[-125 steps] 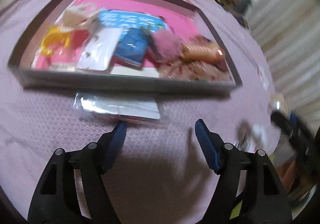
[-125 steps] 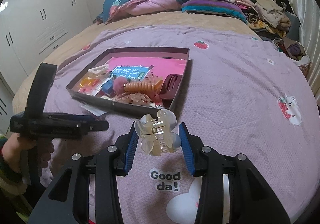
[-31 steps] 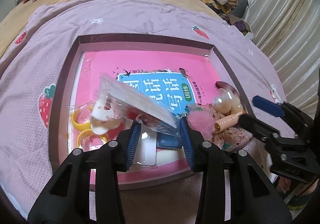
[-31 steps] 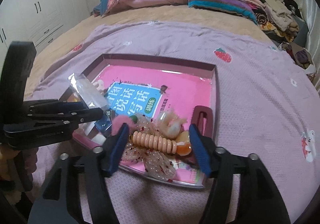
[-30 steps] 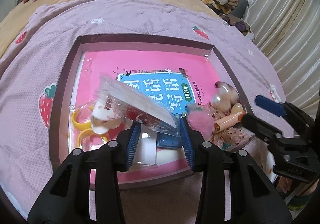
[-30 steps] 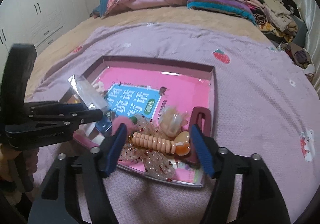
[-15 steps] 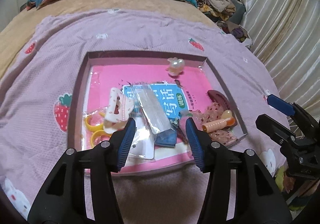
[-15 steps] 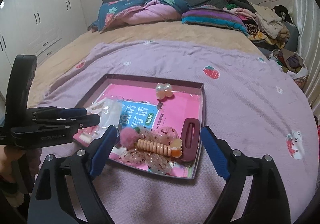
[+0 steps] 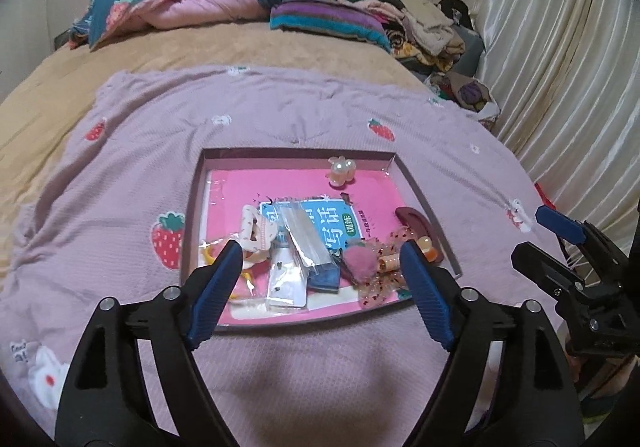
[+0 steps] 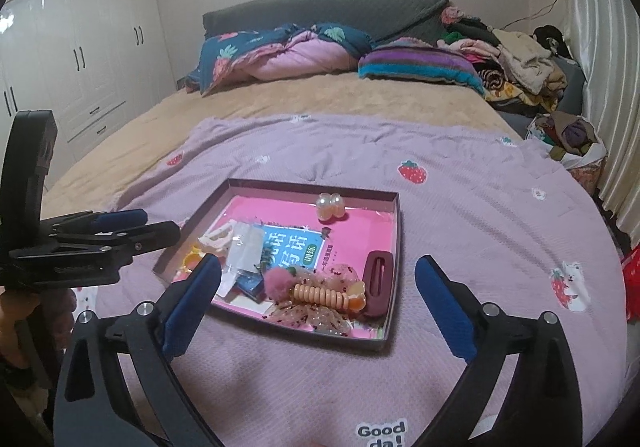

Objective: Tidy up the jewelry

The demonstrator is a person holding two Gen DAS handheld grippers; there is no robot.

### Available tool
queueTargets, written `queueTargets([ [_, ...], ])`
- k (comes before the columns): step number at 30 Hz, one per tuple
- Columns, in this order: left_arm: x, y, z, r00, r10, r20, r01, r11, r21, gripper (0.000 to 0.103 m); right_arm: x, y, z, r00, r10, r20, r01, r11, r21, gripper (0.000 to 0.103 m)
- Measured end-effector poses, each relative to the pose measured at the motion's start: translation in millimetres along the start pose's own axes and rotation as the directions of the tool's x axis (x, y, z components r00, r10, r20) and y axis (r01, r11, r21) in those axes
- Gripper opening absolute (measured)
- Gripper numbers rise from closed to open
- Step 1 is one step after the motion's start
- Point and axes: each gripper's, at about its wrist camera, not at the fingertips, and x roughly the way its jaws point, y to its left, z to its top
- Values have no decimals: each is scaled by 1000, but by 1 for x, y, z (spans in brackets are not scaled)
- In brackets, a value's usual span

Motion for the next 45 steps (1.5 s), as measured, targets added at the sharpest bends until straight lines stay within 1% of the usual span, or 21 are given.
queueTargets([
  [2,-10,-1,-2,1000,2,17,-2,1000,-1,80,-7,2,-1,1000,-1,9,1,1000,1,97],
  [6,-28,-4,-8,999,10,40,-10,1000,0,85,-19,5,-3,1000,-2,26,2,1000,3,98],
  [8,-34,-4,-12,999,11,51,-11,1000,0,90,-26,7,-6,999,-2,34,2,1000,3,98],
  [11,-43,-5,-18,998,19,58,-19,1000,0,93,-31,9,-10,999,-3,38,2,1000,2,98],
  [17,-56,-3,-30,997,39,64,-39,999,-1,93,-41,16,-18,999,1,38,-1,1000,-1,98],
  [23,-65,5,-46,997,50,53,-50,999,-14,93,-49,21,-26,999,3,34,-3,1000,-10,98],
  [27,-70,8,-58,995,83,54,-83,997,-11,93,-54,25,-33,999,5,33,-4,1000,-8,98],
  [30,-75,9,-68,993,94,64,-93,996,-10,93,-58,27,-42,999,9,32,-9,1000,-4,98],
  [34,-77,8,-87,993,98,72,-97,995,-10,94,-63,29,-60,999,10,37,-10,1000,13,99],
  [36,-76,6,-97,991,110,78,-111,994,3,94,-65,30,-70,999,4,47,-5,1000,18,99],
  [42,-67,1,-124,990,122,71,-122,992,0,94,-69,33,-103,996,-62,69,60,998,19,99],
  [45,-62,1,-134,990,127,66,-126,992,-10,94,-73,37,-117,993,-75,95,73,997,25,99],
])
